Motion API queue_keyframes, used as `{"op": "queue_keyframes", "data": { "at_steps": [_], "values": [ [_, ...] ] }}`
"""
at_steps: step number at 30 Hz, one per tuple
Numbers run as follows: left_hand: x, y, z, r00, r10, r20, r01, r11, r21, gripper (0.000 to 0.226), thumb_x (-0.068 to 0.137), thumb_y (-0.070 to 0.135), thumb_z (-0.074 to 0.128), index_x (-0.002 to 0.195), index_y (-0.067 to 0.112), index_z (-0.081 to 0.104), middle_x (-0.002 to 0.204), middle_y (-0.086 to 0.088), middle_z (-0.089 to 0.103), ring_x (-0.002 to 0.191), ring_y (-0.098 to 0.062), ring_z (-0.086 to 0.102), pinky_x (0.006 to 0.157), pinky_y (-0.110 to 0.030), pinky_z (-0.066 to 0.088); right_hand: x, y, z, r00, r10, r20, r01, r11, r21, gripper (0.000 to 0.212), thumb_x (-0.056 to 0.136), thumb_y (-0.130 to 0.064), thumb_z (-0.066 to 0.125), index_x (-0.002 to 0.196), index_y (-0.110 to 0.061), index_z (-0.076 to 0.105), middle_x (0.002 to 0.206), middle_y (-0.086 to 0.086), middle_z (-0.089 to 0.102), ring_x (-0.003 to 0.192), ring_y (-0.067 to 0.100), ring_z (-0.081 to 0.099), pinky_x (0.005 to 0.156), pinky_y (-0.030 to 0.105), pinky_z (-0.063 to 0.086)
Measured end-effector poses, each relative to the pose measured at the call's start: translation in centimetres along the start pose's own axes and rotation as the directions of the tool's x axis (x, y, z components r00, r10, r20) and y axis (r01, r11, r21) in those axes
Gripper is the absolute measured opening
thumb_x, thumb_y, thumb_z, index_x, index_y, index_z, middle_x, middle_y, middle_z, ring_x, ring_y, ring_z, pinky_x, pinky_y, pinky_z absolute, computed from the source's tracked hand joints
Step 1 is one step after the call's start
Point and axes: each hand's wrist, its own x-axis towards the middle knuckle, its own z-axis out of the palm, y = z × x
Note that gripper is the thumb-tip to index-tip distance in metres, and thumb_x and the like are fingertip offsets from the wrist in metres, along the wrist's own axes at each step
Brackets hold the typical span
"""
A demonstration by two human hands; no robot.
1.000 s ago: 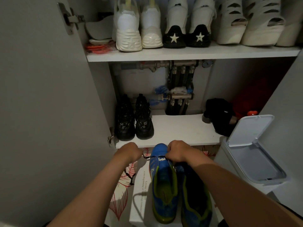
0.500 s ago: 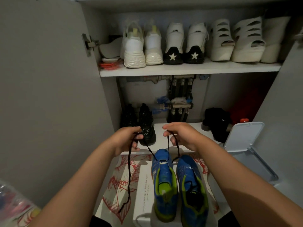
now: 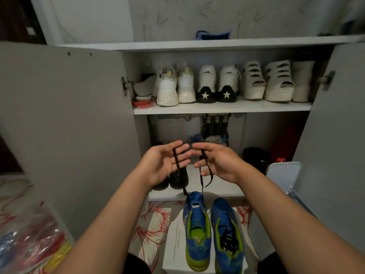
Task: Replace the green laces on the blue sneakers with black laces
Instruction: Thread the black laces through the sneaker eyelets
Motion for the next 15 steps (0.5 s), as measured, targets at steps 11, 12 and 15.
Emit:
{"op": "queue_keyframes", "data": {
  "at_steps": [11,12,15],
  "values": [
    [-2.6,1.4,4.8,0.964,0.257,-0.071,-0.185,0.835,0.518,0.023,0.092,0.009,0.067,0.115,0.011,0.063,0.096,-0.006,0.077,0.087,-0.02,0.075,0.064,-0.025,0.058,-2.9,-4.2,1.8,0.967,-0.147,-0.21,0.057,0.922,-0.382,0.029,0.1,-0.037,0.056,0.094,-0.017,0.076,0.07,0.001,0.064,0.057,0.013,0.059,0.052,0.027,0.05],
    [-2.6,1.6,5.1,0.951,0.29,-0.103,-0.174,0.782,0.598,0.017,0.094,0.016,0.065,0.11,0.013,0.066,0.09,-0.003,0.077,0.078,-0.018,0.075,0.059,-0.024,0.057,-3.0,-4.6,1.9,0.954,-0.18,-0.242,0.057,0.895,-0.442,0.033,0.1,-0.041,0.054,0.091,-0.019,0.077,0.071,-0.003,0.062,0.06,0.011,0.057,0.053,0.025,0.048],
    [-2.1,2.4,5.9,0.912,0.367,-0.182,-0.134,0.688,0.713,0.025,0.099,0.034,0.054,0.092,0.018,0.072,0.061,0.004,0.067,0.045,-0.013,0.059,0.042,-0.019,0.044,-3.0,-5.6,1.6,0.911,-0.315,-0.268,0.115,0.816,-0.567,0.033,0.1,-0.042,0.052,0.087,-0.028,0.078,0.083,-0.017,0.068,0.08,0.004,0.061,0.063,0.023,0.043]
  ]
}}
